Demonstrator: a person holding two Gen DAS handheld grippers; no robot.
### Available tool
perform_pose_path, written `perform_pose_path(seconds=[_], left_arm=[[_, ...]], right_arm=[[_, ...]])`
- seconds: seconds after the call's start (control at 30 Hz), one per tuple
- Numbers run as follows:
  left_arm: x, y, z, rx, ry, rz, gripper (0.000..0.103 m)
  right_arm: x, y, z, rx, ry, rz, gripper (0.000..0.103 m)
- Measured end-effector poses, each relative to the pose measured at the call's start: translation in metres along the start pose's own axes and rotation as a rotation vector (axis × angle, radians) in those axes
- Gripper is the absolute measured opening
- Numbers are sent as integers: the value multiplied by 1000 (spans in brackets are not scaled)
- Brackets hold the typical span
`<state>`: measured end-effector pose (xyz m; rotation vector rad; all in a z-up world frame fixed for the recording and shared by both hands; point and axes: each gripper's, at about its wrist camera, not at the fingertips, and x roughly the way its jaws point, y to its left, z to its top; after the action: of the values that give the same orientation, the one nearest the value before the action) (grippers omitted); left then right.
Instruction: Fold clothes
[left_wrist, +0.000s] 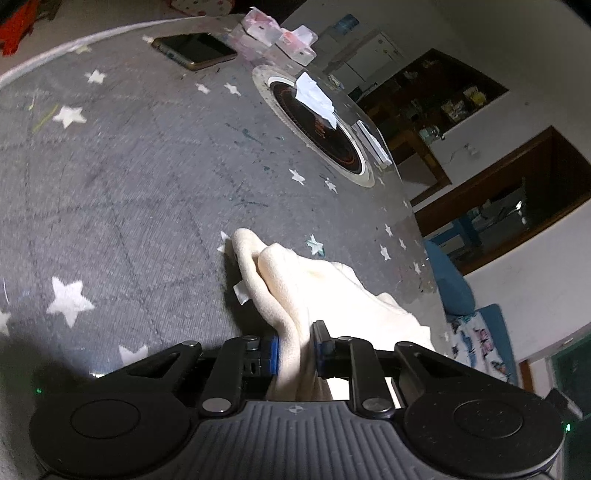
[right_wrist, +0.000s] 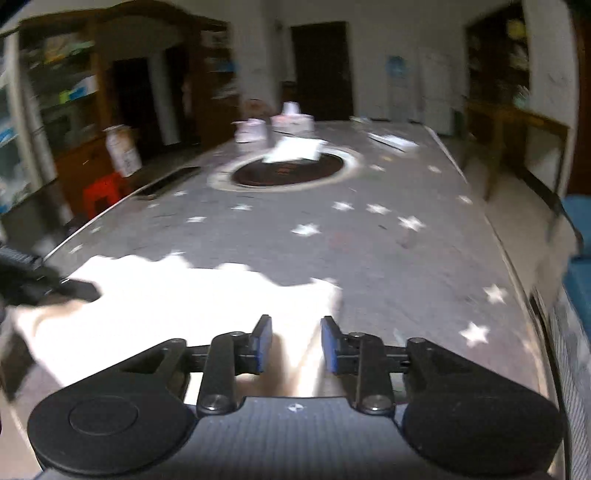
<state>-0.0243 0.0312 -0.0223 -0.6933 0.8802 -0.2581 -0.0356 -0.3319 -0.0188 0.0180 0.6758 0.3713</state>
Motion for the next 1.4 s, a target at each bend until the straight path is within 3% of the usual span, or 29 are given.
perform_pose_path(seconds=[0.17, 0.3, 0.53, 0.83, 1.07, 1.4], left_arm=[[2, -6, 1, 41, 3, 30, 20], [5, -16, 5, 99, 4, 70, 19], [6, -57, 23, 238, -14, 43, 17], [49, -122, 44, 378, -9, -12, 17], [92, -158, 49, 428, 27, -40, 17], [137, -169, 52, 454, 90, -14, 17]], right_arm=[[12, -13, -5, 91, 5, 38, 34], [19, -5, -2, 87, -2, 83, 11], [-2, -6, 15, 49, -86, 70, 9], [-35, -41, 53, 7, -205, -78, 8], [-36, -73, 64, -3, -205, -174, 8], [-10, -108, 65, 20, -161, -238, 8]])
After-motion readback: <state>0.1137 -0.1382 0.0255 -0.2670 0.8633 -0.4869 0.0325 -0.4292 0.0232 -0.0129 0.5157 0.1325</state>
